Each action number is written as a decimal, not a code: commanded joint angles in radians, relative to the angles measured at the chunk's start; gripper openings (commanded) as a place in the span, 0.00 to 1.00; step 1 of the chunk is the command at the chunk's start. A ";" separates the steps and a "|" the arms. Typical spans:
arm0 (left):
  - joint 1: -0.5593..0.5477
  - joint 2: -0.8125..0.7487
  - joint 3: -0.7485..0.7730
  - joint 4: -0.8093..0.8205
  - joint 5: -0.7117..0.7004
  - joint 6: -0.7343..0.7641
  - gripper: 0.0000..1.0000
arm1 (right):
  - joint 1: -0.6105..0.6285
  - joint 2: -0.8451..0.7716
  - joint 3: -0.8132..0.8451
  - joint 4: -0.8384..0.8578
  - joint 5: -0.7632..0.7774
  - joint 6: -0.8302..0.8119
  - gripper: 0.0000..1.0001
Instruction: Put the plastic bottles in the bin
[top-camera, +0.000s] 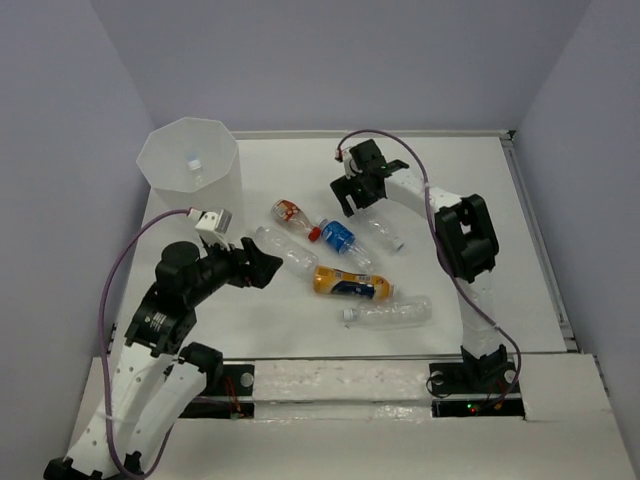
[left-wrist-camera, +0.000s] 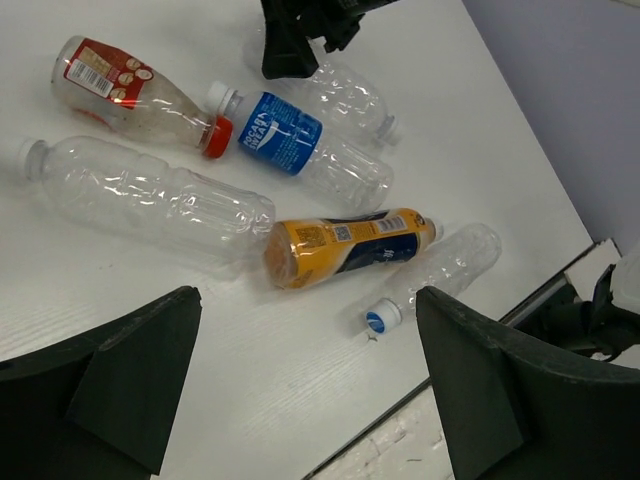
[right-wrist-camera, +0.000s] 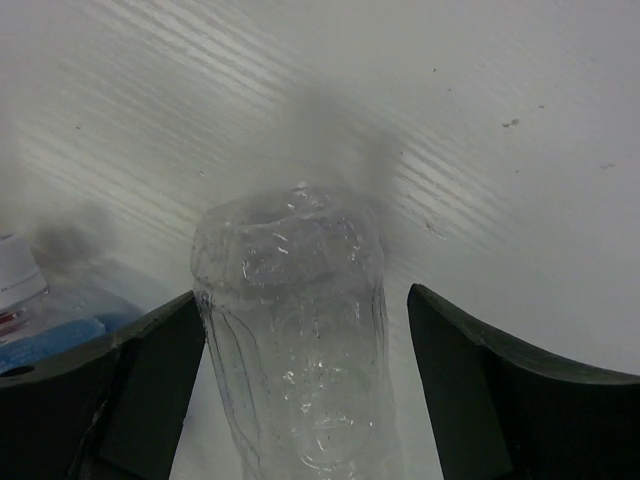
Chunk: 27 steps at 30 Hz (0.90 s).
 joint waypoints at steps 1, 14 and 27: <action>-0.051 -0.024 -0.011 0.084 0.012 -0.026 0.99 | 0.010 0.047 0.130 -0.085 0.030 -0.035 0.82; -0.128 -0.028 -0.022 0.065 -0.146 -0.077 0.99 | 0.041 -0.088 0.323 -0.085 0.266 -0.061 0.31; -0.151 -0.015 -0.007 -0.060 -0.466 -0.268 0.99 | 0.240 -0.289 0.386 0.686 -0.030 0.331 0.32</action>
